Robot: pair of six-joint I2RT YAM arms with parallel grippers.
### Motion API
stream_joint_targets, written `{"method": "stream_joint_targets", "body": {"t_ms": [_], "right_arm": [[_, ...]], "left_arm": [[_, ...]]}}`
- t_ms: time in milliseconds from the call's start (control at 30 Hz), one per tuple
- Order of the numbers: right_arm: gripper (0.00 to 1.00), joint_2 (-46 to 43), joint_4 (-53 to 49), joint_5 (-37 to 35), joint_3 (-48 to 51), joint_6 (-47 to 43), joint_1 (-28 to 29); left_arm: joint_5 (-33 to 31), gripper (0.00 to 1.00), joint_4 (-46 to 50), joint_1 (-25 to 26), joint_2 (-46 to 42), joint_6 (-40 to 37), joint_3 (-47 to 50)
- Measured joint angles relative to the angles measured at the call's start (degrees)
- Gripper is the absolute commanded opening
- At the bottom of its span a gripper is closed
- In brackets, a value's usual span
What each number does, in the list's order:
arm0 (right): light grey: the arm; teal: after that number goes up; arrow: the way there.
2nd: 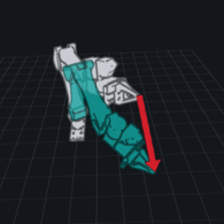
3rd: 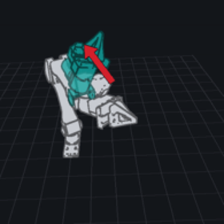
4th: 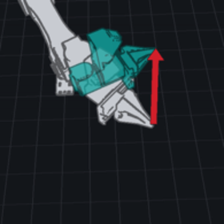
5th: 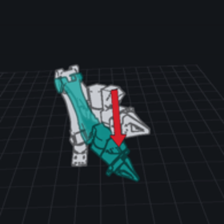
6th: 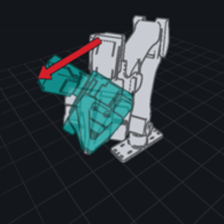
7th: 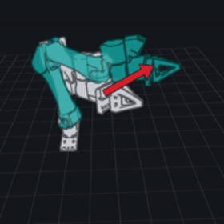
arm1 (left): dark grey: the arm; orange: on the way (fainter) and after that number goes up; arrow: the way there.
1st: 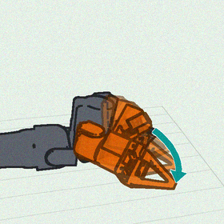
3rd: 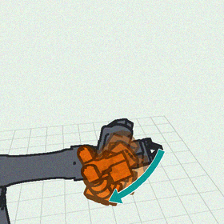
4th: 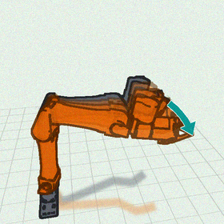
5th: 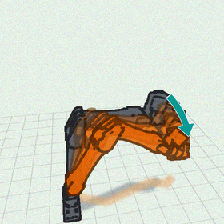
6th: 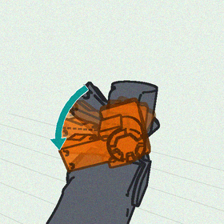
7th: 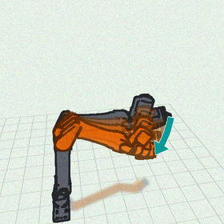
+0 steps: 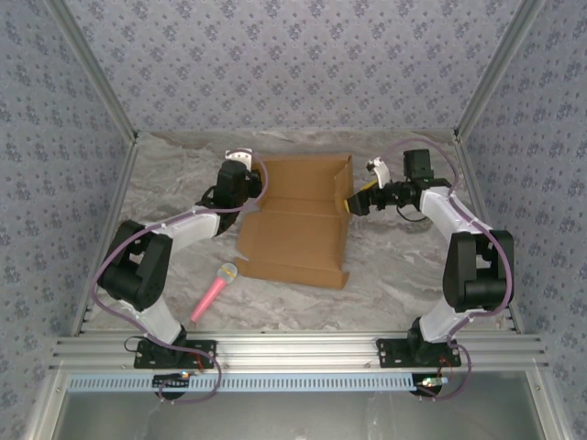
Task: Fold the paper box
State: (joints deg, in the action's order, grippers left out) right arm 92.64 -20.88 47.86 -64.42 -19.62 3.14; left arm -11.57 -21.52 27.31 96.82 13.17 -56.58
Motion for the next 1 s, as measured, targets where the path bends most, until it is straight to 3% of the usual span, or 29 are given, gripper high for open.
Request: {"method": "stream_joint_targets", "body": {"t_ms": [133,267,433,633,833,1000], "right_arm": [[0.98,-0.57,-0.76,-0.72,0.17,-0.46,-0.33],[0.98,-1.79,-1.18,-7.96,0.46,2.14,-0.42],[0.96,-3.15,-1.20,-19.08,3.15,11.76,-2.12],[0.95,-8.39,-0.85,-26.69,10.97,22.60,-6.12],[0.94,-17.73,1.44,-25.88,19.85,28.52,-3.98],[0.93,-18.49,4.94,-24.41,24.98,32.00,-0.76]], "left_arm": [[0.26,0.00,0.02,0.00,0.00,-0.02,-0.02],[0.20,0.00,0.57,0.02,0.00,-0.02,-0.17],[-0.09,0.00,2.14,0.11,0.00,-0.09,-0.61],[0.00,0.00,3.56,0.50,0.00,-0.66,-1.14],[0.00,0.00,3.80,0.81,0.00,-0.68,-1.14],[0.22,0.00,4.33,0.81,0.02,-0.66,-1.70]]}}
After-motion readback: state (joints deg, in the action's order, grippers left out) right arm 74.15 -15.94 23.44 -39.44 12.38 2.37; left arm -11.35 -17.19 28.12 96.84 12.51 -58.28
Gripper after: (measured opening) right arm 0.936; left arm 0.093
